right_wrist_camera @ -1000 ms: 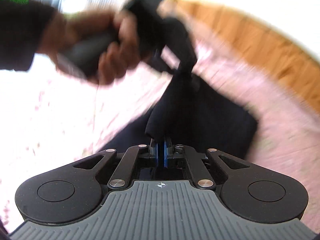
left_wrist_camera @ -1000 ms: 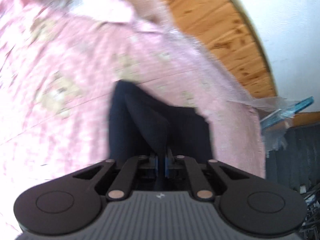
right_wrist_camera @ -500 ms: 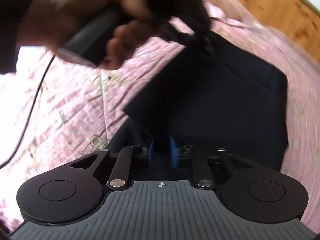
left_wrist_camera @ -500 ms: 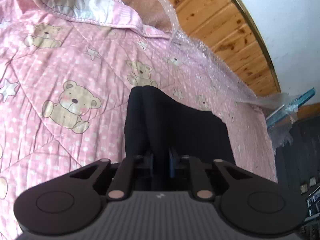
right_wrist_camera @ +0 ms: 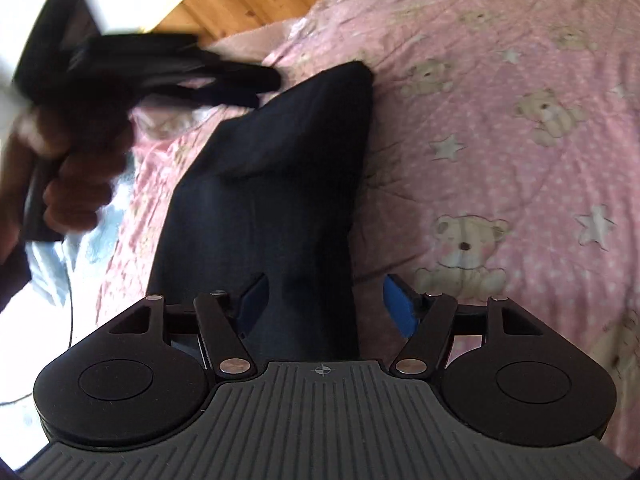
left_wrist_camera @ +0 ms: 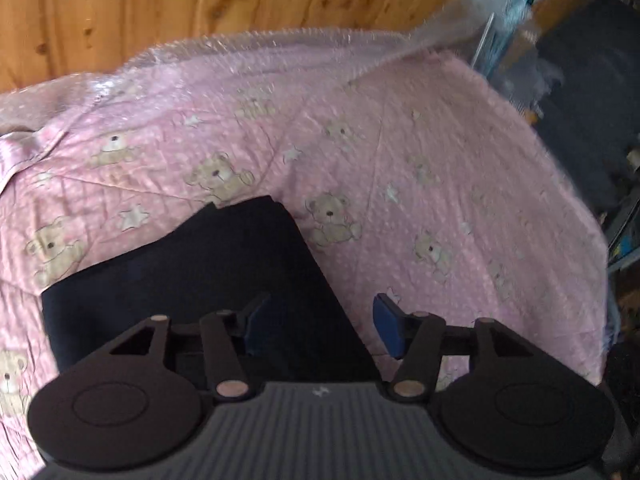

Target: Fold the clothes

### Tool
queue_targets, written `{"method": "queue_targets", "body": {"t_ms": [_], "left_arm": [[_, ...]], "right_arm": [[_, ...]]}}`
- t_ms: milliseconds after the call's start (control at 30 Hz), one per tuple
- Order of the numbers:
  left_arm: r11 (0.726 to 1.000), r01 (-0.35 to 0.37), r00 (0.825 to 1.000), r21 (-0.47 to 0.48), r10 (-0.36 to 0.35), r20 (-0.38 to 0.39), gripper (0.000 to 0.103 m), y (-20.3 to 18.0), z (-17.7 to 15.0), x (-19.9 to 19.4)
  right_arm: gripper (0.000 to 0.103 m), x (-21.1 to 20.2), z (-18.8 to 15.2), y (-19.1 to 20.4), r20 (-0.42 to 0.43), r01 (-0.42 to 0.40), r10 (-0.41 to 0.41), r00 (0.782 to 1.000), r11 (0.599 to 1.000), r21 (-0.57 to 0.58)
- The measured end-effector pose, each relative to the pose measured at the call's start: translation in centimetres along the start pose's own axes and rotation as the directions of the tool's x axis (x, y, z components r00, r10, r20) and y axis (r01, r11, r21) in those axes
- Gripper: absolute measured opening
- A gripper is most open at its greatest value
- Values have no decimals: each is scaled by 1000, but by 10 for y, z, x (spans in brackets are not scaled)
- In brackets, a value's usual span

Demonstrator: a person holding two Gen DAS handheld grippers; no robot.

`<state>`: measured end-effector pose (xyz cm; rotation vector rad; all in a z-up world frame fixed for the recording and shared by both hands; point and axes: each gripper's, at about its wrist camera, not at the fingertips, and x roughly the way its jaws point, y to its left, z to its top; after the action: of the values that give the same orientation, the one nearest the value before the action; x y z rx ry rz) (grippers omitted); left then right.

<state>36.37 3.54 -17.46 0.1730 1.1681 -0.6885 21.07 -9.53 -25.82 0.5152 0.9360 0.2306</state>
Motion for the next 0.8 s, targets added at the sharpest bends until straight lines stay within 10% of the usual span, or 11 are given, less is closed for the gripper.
{"method": "queue_targets", "body": {"t_ms": [67,100,167,400,567,667,800], "left_arm": [[995,-86,995,50,88,-49,30,-11,3,31],[988,-131,990,77,135,-44,23,-13,1,41],[992,-122,991,34,123,-41,4,-6,2,40],[986,-34,999,-166,30,-23,9,24,7,24],[944,32,986,-329,23,163,51,64,-36,-61],[891,-32,979,-453,118,163,58,110,-93,-97],[770,78,989,-633,19,144,53,151,-168,-89]], "right_arm": [[53,14,-3,-1,-43,-33,33,999,999,-6],[24,18,-6,-1,-64,-43,43,997,999,-3],[15,19,-15,-1,-81,-53,53,995,999,8],[18,-20,-80,-23,-18,-157,163,987,971,181],[54,-34,-67,-43,43,-190,185,982,953,236],[59,-32,-55,-50,49,-197,191,980,951,237],[62,-12,-41,-50,-3,-204,210,978,955,217]]}}
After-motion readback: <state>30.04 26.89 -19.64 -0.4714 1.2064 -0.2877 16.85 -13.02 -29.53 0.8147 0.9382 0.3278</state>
